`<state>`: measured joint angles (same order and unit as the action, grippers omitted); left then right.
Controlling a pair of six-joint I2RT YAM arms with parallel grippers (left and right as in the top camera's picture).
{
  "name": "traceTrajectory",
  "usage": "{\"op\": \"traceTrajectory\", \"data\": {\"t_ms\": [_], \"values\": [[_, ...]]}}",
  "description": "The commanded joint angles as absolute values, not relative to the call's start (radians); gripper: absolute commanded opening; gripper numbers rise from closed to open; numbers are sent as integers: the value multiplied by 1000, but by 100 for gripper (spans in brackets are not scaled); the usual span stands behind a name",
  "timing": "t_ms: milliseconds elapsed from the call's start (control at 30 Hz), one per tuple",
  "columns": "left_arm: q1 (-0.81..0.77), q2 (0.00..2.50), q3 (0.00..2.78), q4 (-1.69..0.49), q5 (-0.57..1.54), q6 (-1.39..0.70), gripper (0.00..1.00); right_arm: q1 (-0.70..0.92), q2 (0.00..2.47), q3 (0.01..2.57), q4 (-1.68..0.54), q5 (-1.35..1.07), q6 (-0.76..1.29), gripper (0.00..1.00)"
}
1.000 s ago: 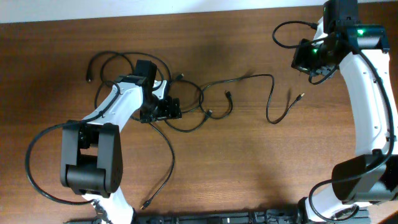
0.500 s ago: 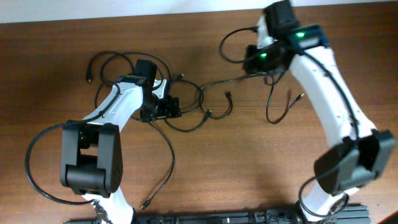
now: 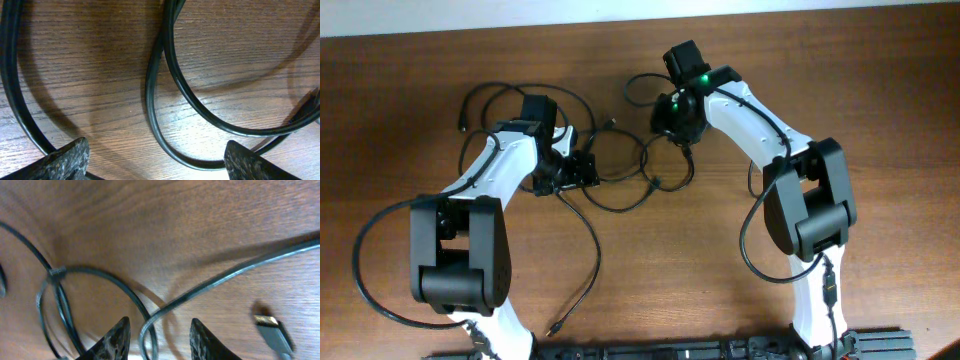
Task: Untangle cables
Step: 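Grasp a cable strand with the right gripper and pull it upward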
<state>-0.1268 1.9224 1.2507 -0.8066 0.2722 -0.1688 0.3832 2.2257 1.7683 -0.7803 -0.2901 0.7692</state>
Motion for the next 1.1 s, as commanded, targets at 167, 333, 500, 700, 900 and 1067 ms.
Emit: {"op": "traceTrajectory", "data": {"t_ms": [167, 333, 500, 700, 900, 1067], "values": [[-126, 1932, 1243, -823, 266, -171, 87, 427, 2329, 1765, -698, -311, 1137, 35], [-126, 1932, 1243, -832, 266, -171, 87, 433, 2374, 1765, -625, -311, 1386, 4], [-126, 1932, 1243, -831, 266, -171, 87, 425, 2374, 1766, -342, -521, 1160, 4], [-126, 1932, 1243, -831, 266, -171, 87, 336, 2374, 1766, 551, -981, 1264, 4], [-126, 1932, 1243, -831, 266, -171, 87, 171, 2366, 1766, 826, -1046, 1457, 4], [-126, 1932, 1243, -831, 266, -171, 87, 20, 2349, 1766, 612, -1171, 1453, 4]]}}
